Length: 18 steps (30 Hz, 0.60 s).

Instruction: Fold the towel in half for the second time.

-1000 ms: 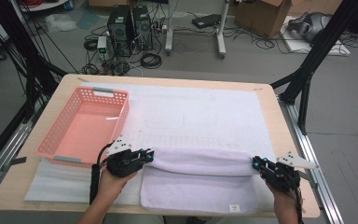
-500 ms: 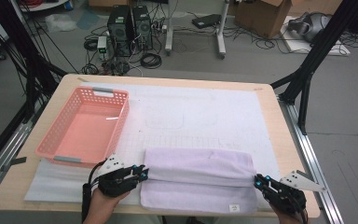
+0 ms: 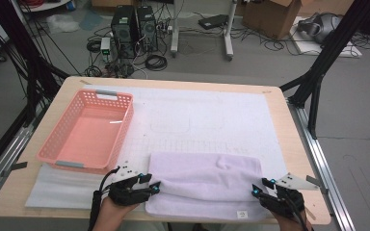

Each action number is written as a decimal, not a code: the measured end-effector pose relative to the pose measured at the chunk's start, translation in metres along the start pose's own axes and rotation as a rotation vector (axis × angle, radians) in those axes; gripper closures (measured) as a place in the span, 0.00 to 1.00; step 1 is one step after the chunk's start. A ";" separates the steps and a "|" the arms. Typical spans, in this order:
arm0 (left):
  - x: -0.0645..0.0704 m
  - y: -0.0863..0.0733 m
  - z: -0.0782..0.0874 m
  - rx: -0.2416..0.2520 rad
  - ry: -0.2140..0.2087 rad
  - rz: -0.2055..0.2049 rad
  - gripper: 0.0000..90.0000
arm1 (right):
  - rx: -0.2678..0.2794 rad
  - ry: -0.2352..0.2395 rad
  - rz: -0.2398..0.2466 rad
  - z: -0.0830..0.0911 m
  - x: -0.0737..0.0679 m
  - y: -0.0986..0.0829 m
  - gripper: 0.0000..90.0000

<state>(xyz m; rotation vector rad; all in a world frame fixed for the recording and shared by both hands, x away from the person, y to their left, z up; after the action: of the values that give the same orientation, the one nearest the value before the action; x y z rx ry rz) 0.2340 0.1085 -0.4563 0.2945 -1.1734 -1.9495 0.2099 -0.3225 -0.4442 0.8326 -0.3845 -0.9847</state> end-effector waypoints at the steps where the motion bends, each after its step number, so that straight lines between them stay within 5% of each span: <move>1: 0.002 -0.001 -0.001 -0.005 0.008 -0.015 0.71 | -0.027 0.006 0.003 -0.004 0.001 -0.002 0.69; 4: 0.003 -0.001 0.001 0.001 0.006 -0.026 0.88 | -0.041 0.036 0.006 -0.004 0.001 -0.005 0.93; 6: 0.003 0.001 0.006 0.019 -0.005 -0.021 0.89 | -0.036 0.045 0.016 0.002 0.001 -0.004 0.95; 15: 0.006 -0.004 0.029 0.036 -0.061 -0.034 0.85 | -0.011 0.123 0.002 0.035 -0.006 -0.001 0.96; 17: 0.005 -0.005 0.030 0.027 -0.069 -0.019 0.73 | -0.058 0.165 -0.020 0.036 -0.007 -0.004 0.88; 18: 0.003 -0.004 0.030 0.032 -0.070 -0.010 0.65 | -0.061 0.150 -0.018 0.037 -0.006 -0.004 0.78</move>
<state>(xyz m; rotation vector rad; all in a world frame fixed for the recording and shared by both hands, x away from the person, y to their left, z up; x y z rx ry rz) 0.2125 0.1260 -0.4429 0.2511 -1.2510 -1.9647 0.1808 -0.3345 -0.4237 0.8500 -0.2182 -0.9395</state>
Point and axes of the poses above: each handheld gripper's, and its own axes: z roughly backward along the jaws, y roughly out of its top, x roughly to its right, the point moved 2 cm from there along -z, roughly forward along the jaws, and after that the axes turned 4 degrees about y, right-handed, at the moved point
